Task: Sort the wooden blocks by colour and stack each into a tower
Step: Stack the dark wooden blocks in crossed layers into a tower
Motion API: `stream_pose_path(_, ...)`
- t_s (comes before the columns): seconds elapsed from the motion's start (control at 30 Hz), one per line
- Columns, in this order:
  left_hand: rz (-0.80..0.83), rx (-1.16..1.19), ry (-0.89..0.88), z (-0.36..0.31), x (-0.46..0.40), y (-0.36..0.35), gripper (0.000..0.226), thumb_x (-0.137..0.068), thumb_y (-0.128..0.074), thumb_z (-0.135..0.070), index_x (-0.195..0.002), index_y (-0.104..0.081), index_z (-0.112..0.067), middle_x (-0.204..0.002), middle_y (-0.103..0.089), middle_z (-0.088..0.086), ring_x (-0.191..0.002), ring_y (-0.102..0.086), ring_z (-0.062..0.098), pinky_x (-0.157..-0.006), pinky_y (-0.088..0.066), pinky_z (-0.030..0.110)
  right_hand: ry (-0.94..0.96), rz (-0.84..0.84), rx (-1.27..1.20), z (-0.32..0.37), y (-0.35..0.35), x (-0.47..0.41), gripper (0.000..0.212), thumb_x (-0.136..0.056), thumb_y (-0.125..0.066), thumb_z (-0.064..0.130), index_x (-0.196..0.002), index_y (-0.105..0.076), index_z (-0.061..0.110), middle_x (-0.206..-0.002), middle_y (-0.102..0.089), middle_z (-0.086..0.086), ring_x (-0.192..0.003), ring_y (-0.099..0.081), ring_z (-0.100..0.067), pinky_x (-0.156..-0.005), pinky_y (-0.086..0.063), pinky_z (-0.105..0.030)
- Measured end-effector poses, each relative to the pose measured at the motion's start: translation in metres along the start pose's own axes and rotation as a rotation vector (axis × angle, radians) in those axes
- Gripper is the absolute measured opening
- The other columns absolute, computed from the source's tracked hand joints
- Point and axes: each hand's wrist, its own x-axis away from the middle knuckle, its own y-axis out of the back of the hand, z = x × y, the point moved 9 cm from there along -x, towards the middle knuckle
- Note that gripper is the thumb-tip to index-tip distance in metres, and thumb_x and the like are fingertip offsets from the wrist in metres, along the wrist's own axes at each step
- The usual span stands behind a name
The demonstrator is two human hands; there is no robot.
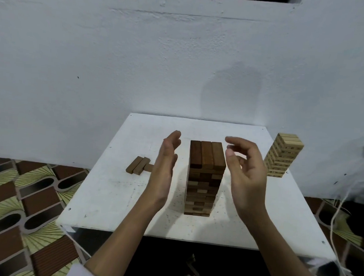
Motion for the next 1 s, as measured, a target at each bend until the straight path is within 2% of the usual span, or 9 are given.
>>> stream_pose_path(0.13, -0.16, 0.009, -0.096, -0.01, 0.0, 0.029, 0.03, -0.095, -0.05, -0.03, -0.12, -0.056, -0.015, -0.123, -0.061, -0.005, -0.113, -0.057, 0.009, -0.103, -0.044, 0.039, 0.338, -0.047, 0.19, 0.043, -0.011, 0.009, 0.008, -0.083, -0.057, -0.004, -0.088, -0.062, -0.001, -0.085, -0.056, -0.001, -0.079, -0.053, -0.015, -0.07, -0.042, -0.016)
stream_pose_path(0.2, -0.205, -0.017, -0.119, -0.004, -0.002, 0.043, 0.024, -0.092, -0.055, -0.025, -0.114, -0.058, -0.016, -0.12, -0.062, -0.006, -0.112, -0.057, 0.014, -0.09, -0.049, 0.031, 0.433, -0.036, 0.176, 0.064, -0.025, 0.019, 0.01, -0.081, -0.056, -0.01, -0.084, -0.064, -0.003, -0.083, -0.057, -0.003, -0.079, -0.053, -0.018, -0.07, -0.042, -0.017)
stream_pose_path(0.33, -0.272, -0.176, -0.138, 0.023, -0.01, 0.08, 0.023, -0.094, -0.053, -0.009, -0.11, -0.058, -0.024, -0.114, -0.061, -0.007, -0.109, -0.057, 0.016, -0.089, -0.049, 0.032, 0.588, 0.21, 0.163, 0.076, -0.085, 0.055, 0.012, -0.079, -0.056, -0.012, -0.085, -0.065, -0.007, -0.083, -0.062, -0.014, -0.083, -0.053, -0.021, -0.077, -0.044, -0.025)
stream_pose_path(0.4, -0.266, -0.277, -0.087, 0.045, -0.014, 0.1, 0.029, -0.092, -0.055, -0.008, -0.104, -0.056, -0.035, -0.112, -0.06, -0.003, -0.102, -0.06, 0.016, -0.09, -0.05, 0.039, 0.514, 0.372, 0.208, 0.051, -0.126, 0.069, 0.017, -0.08, -0.052, -0.009, -0.091, -0.065, -0.006, -0.089, -0.062, -0.016, -0.09, -0.053, -0.02, -0.081, -0.045, -0.028)
stream_pose_path(0.5, -0.198, -0.564, -0.143, 0.065, -0.022, 0.122, 0.021, -0.091, -0.05, -0.004, -0.088, -0.058, -0.024, -0.099, -0.057, -0.001, -0.084, -0.053, 0.006, -0.082, -0.046, 0.033, 0.257, 0.545, 0.423, -0.008, -0.172, 0.077, 0.035, -0.085, -0.037, 0.0, -0.112, -0.059, 0.0, -0.117, -0.057, -0.013, -0.112, -0.043, -0.015, -0.093, -0.04, -0.025)
stream_pose_path(0.6, -0.118, -0.893, -0.213, 0.089, -0.032, 0.13, 0.036, -0.089, -0.05, 0.003, -0.121, -0.06, -0.011, -0.125, -0.051, -0.004, -0.118, -0.044, 0.006, -0.105, -0.033, 0.025, -0.026, 0.718, 0.622, -0.072, -0.191, 0.085, 0.046, -0.093, -0.037, 0.0, -0.139, -0.033, 0.006, -0.152, -0.017, -0.009, -0.139, -0.014, -0.018, -0.11, -0.014, -0.02)
stream_pose_path(0.73, 0.034, -1.14, -0.249, 0.115, -0.036, 0.129, 0.062, -0.085, -0.046, -0.005, -0.145, -0.035, -0.018, -0.149, -0.035, -0.004, -0.141, -0.02, 0.008, -0.118, -0.014, 0.033, -0.087, 0.764, 0.881, -0.116, -0.21, 0.082, 0.057, -0.093, -0.038, 0.004, -0.146, -0.016, 0.003, -0.156, 0.004, -0.016, -0.144, 0.001, -0.029, -0.119, -0.005, -0.04)
stream_pose_path(0.9, 0.014, -1.135, -0.251, 0.114, -0.031, 0.134, 0.071, -0.082, -0.046, 0.001, -0.146, -0.03, -0.024, -0.149, -0.033, -0.006, -0.135, -0.027, 0.01, -0.109, -0.025, 0.029, -0.141, 0.788, 1.044, -0.142, -0.217, 0.083, 0.058, -0.091, -0.042, 0.013, -0.144, -0.021, 0.001, -0.151, -0.017, -0.019, -0.14, -0.013, -0.033, -0.116, -0.008, -0.05)
stream_pose_path(1.0, -0.141, -1.086, -0.225, 0.099, -0.025, 0.135, 0.045, -0.084, -0.053, 0.001, -0.127, -0.054, -0.011, -0.125, -0.052, 0.009, -0.106, -0.03, 0.011, -0.091, -0.028, 0.026, -0.103, 0.712, 1.055, -0.14, -0.215, 0.083, 0.053, -0.09, -0.042, 0.012, -0.14, -0.03, 0.0, -0.139, -0.033, -0.016, -0.131, -0.028, -0.031, -0.116, -0.012, -0.05)
